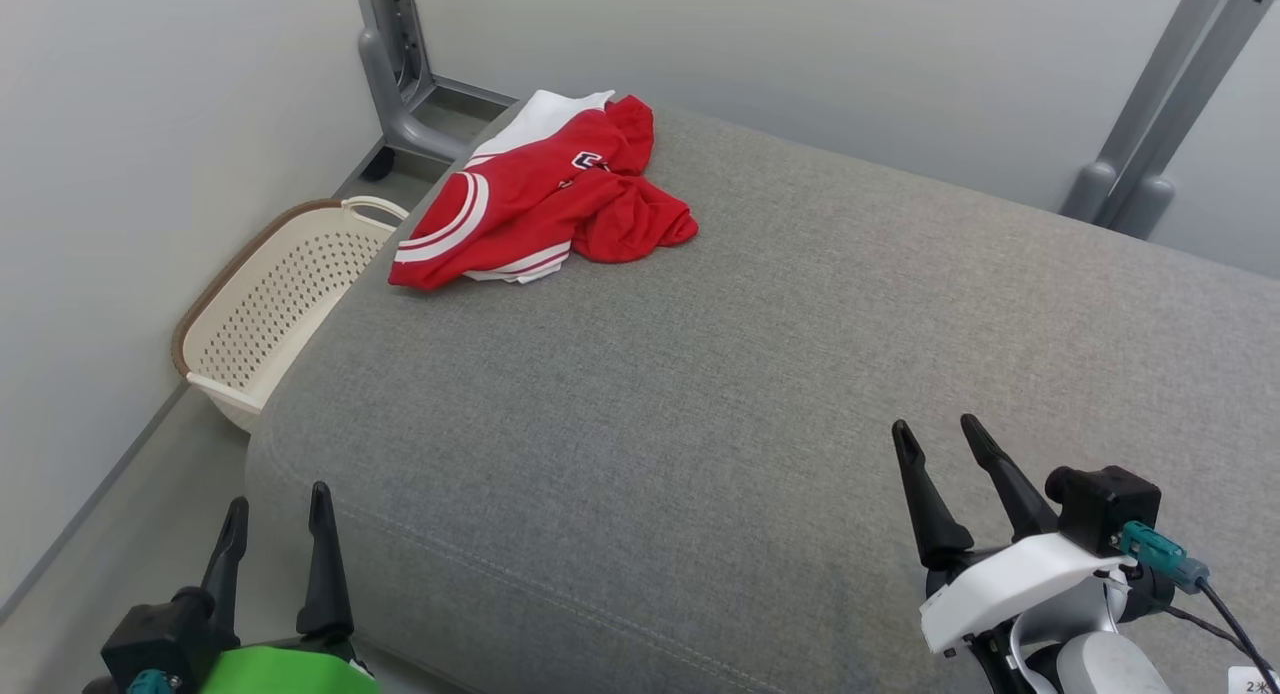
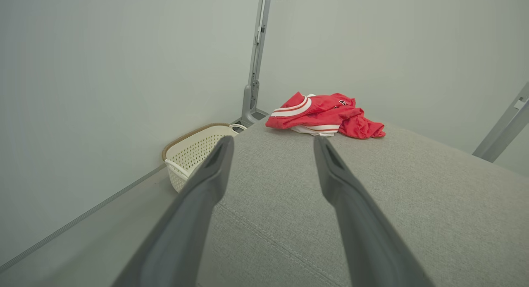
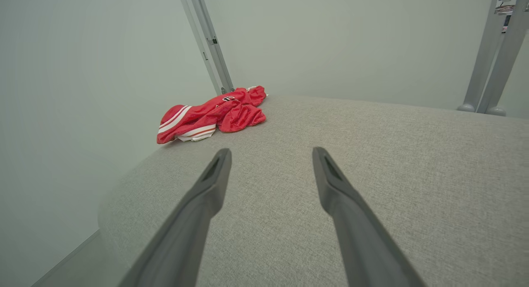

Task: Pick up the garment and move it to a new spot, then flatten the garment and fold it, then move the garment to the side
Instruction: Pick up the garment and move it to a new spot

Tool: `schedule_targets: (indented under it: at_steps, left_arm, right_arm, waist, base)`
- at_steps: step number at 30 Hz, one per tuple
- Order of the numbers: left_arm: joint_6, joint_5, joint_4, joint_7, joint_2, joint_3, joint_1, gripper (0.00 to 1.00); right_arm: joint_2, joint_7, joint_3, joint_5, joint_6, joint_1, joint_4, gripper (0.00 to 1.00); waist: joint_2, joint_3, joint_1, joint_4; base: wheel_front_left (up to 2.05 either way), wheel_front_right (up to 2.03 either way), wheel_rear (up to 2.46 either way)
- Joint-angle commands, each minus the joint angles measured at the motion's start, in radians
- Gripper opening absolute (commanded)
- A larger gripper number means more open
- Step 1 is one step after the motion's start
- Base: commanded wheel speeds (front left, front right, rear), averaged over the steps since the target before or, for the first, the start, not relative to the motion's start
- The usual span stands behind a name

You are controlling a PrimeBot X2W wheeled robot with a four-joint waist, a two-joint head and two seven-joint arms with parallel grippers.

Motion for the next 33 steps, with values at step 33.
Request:
schedule_targets:
  at_steps: [33]
  left_arm:
    - [-0.140, -0.162, 0.410, 0.539, 0.272, 0.124, -0.921, 1.00]
  right_arm:
    - [-0.004, 0.049, -0.064, -0.143, 0.000, -0.302, -0.175, 1.00]
  waist:
    - [0.0000, 0.510, 0.0000, -0.387]
  base:
    - [0.00, 0.00, 0.00]
